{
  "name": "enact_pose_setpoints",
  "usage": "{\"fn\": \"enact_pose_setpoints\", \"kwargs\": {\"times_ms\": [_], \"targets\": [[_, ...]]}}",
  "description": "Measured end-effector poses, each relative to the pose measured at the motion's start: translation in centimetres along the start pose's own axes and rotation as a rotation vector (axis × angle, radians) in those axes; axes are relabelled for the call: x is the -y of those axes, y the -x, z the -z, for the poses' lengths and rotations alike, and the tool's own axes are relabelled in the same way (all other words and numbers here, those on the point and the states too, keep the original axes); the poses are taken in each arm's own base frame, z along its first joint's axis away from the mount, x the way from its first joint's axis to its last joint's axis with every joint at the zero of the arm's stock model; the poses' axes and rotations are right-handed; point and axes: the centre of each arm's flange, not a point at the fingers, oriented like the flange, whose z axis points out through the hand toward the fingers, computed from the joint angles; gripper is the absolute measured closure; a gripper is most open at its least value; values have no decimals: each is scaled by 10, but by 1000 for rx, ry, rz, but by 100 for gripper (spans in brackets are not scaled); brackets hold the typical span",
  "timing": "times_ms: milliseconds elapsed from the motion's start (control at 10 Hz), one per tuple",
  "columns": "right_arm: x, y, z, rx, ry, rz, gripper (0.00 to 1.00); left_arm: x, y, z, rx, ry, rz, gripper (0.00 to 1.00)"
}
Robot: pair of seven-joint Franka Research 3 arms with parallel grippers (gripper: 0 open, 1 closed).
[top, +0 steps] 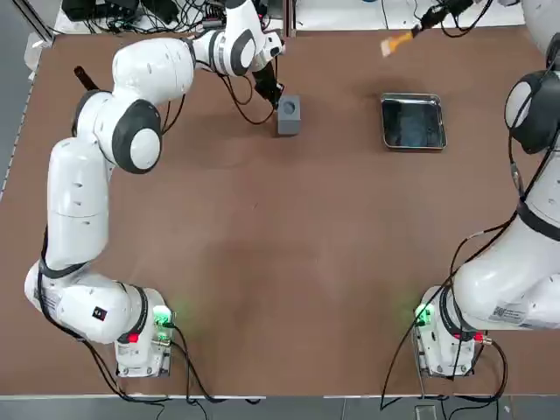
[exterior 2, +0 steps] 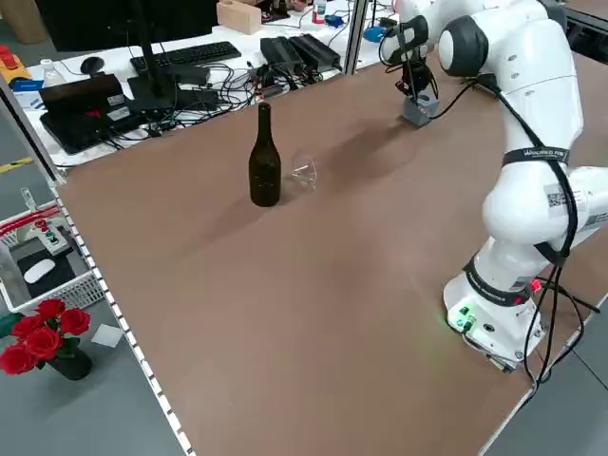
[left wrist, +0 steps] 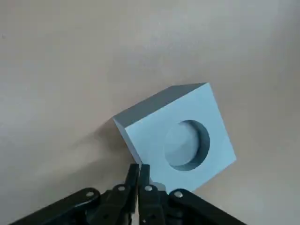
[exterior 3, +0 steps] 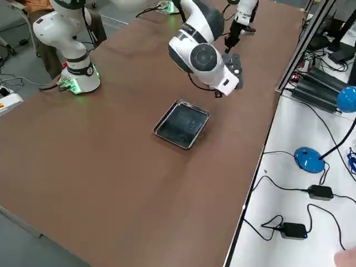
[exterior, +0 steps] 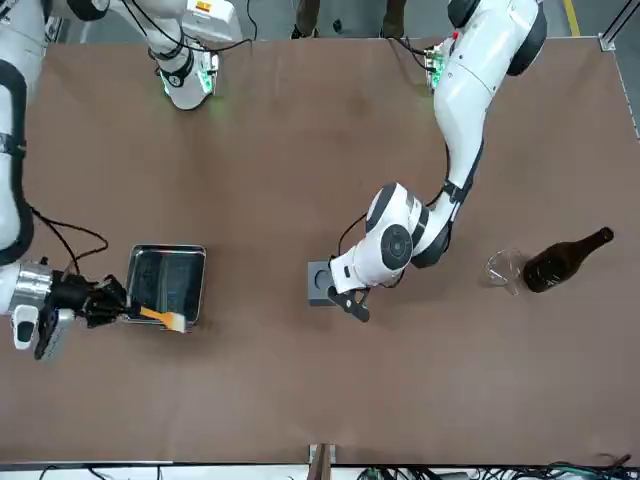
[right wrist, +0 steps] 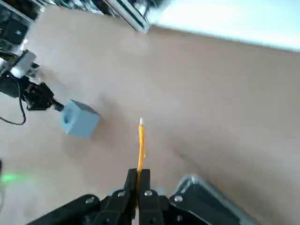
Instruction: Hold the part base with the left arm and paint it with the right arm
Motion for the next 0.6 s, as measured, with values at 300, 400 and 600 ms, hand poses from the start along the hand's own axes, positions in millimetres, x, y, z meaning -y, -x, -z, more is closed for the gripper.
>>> {"fn": "enact_pose_setpoints", "kwargs": {"times_ms": [300,400,600], "targets": [[-3,0,-74,-46,-114,133,95,0,0,0,0,0,0,94],[-7,2,-100,-77,-150,168,95,0,0,0,0,0,0,96],[-16,11,-139,-140,-191,304,95,0,0,0,0,0,0,99]]}}
